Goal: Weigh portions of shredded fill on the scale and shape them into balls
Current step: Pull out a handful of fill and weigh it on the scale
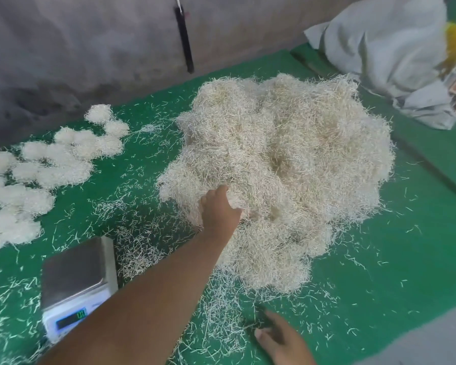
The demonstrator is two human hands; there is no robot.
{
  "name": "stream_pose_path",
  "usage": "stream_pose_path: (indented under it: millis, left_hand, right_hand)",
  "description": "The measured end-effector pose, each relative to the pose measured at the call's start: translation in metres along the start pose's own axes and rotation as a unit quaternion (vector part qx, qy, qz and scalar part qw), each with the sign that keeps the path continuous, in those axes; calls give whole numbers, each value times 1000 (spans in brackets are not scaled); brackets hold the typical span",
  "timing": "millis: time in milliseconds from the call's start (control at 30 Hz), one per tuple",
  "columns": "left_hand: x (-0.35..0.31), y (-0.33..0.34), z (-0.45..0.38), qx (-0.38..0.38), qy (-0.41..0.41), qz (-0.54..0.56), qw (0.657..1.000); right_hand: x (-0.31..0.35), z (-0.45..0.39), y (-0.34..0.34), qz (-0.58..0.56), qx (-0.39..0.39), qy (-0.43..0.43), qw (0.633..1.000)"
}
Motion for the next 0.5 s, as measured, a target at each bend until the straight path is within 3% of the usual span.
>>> stream_pose_path:
  millis: [267,400,500]
  left_hand:
    - [-1,-42,62,-38,2,104,994]
    - [22,-73,108,-44,-64,126,989]
    - [45,-100,150,-42,-157,251,954]
  right_hand:
    - [44,1,-30,-3,-33,-47,998]
    - [81,-2,-27,-52,-10,-59,997]
    - [107,0,-14,-133,47,-54,989]
Point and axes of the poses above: each hand's wrist, its own z-axis away from the middle knuckle, its own y-axis out of the palm, x = y × z, the point moved 3 cm from there along -z, towards the middle knuckle, and after that the axes turned 3 degrees about z, right-handed, at the moved point
